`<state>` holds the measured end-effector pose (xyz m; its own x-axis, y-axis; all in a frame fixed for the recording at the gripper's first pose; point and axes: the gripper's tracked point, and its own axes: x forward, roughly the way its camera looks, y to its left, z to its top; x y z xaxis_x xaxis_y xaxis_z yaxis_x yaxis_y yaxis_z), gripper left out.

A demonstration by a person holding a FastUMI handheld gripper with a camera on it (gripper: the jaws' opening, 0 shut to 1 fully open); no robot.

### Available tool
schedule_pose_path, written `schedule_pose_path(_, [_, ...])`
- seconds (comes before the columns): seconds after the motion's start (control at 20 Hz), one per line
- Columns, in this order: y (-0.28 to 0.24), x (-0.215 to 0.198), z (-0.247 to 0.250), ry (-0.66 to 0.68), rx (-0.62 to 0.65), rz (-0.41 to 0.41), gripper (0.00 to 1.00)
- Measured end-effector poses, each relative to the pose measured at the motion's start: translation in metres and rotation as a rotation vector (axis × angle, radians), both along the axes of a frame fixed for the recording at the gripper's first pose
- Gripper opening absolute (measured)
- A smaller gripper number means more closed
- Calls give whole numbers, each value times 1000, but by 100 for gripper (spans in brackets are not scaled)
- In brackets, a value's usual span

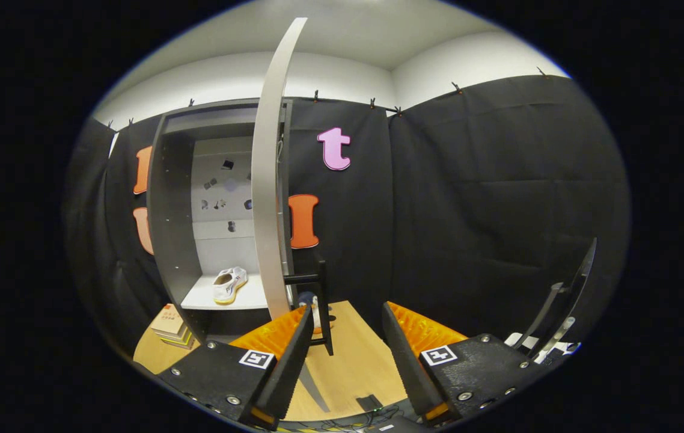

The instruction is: Open the shoe cabinet door, grab the shoes and put them into the shoe cabinet, then close the shoe cabinet door.

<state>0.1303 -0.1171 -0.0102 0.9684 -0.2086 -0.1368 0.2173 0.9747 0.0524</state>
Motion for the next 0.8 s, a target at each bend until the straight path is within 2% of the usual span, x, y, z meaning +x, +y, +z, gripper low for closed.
schedule_pose_path(0.2, [29,-2,-5,-36,32,75,74])
schedule_pose_path(0.4, [57,1,-2,-84,-1,173,74])
schedule_pose_path(0.8, [119,16,0,-113,53,374,75])
